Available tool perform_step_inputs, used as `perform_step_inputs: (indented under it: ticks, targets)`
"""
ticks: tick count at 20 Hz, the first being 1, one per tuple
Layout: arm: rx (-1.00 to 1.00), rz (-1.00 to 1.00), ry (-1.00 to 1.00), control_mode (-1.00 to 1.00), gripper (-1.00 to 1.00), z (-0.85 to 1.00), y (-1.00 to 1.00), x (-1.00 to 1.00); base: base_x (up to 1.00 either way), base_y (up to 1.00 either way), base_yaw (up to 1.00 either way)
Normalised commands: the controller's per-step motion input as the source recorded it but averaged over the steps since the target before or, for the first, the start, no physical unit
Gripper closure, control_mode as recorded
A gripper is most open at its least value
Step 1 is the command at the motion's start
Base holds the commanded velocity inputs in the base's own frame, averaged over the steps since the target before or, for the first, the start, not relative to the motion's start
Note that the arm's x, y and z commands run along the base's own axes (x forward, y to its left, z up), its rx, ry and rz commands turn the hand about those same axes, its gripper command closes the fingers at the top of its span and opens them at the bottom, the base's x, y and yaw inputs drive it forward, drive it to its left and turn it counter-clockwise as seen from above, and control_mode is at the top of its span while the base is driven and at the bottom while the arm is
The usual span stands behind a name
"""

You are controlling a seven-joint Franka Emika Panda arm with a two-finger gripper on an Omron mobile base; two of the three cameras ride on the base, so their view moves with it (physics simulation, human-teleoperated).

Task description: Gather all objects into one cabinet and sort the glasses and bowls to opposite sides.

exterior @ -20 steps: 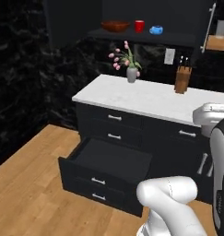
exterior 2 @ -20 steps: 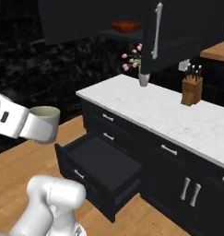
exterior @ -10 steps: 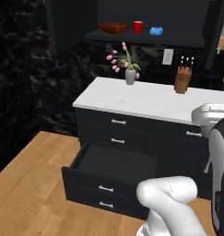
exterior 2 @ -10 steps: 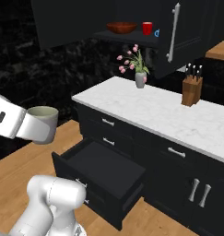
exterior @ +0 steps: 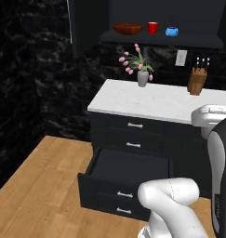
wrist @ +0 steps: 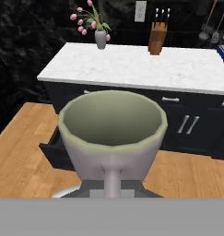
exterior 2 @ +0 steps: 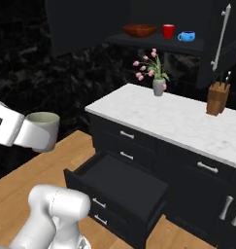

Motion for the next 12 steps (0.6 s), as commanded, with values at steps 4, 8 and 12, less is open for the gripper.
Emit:
perform_step_inputs:
  ticks: [4,8,12]
  targets:
    - [0.00,0.00,0.00,1.00,1.00,0.00,0.00,0.00,0.63,0.11,-0.37]
    - [0.00,0.00,0.00,1.00,1.00,0.00,0.00,0.00,0.55,0.22,-0.36]
    - [0.00,0.00,0.00,1.00,1.00,0.00,0.00,0.00,0.53,0.35,-0.36]
